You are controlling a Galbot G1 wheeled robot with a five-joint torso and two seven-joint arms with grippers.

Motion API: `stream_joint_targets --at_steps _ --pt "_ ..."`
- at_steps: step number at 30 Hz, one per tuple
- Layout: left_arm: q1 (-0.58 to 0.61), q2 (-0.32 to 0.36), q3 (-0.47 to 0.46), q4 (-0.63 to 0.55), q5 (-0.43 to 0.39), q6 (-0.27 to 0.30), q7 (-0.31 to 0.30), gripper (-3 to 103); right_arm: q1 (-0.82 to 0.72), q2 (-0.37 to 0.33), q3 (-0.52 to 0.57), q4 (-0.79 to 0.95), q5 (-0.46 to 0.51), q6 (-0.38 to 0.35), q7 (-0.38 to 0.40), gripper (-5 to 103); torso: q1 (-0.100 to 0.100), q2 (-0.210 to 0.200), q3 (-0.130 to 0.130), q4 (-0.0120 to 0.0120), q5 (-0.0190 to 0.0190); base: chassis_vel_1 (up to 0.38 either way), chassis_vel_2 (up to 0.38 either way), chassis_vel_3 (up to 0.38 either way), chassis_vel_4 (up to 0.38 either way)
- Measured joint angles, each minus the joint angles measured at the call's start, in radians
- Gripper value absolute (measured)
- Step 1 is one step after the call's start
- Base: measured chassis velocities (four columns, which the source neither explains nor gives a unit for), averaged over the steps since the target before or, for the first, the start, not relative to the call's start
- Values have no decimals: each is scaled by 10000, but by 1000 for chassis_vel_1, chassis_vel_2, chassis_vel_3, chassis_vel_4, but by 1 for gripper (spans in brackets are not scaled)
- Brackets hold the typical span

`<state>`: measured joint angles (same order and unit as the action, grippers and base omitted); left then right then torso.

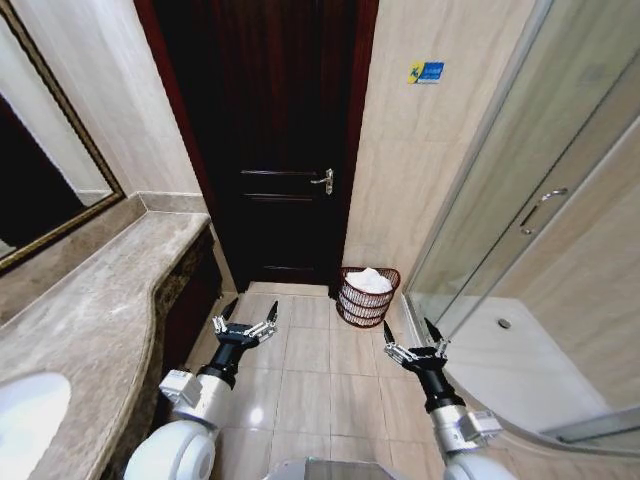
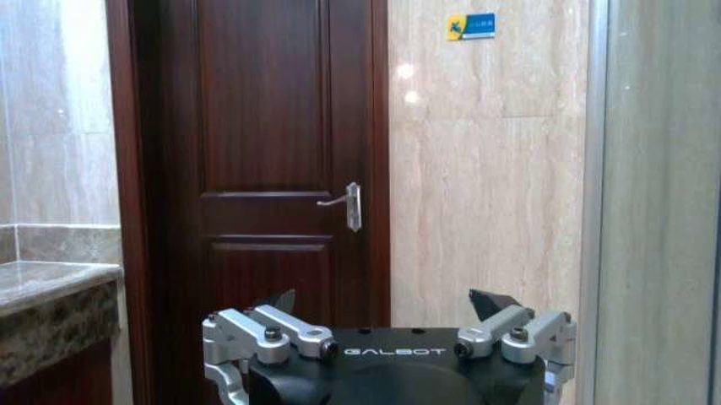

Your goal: Discard the used towel into the hamper.

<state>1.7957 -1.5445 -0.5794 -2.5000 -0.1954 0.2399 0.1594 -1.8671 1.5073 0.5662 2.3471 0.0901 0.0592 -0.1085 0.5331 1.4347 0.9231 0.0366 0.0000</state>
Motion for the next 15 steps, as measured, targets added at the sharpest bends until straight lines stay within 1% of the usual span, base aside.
stream_joint_targets --at_steps 8,15 --pt "-1 0 0 0 0 -1 0 100 1 0 0 0 0 0 0 100 6 -2 2 0 1 99 -94 -102 93" --pt "-1 0 0 0 0 0 0 100 1 0 0 0 0 0 0 100 3 -1 1 -2 -1 119 -125 -122 124"
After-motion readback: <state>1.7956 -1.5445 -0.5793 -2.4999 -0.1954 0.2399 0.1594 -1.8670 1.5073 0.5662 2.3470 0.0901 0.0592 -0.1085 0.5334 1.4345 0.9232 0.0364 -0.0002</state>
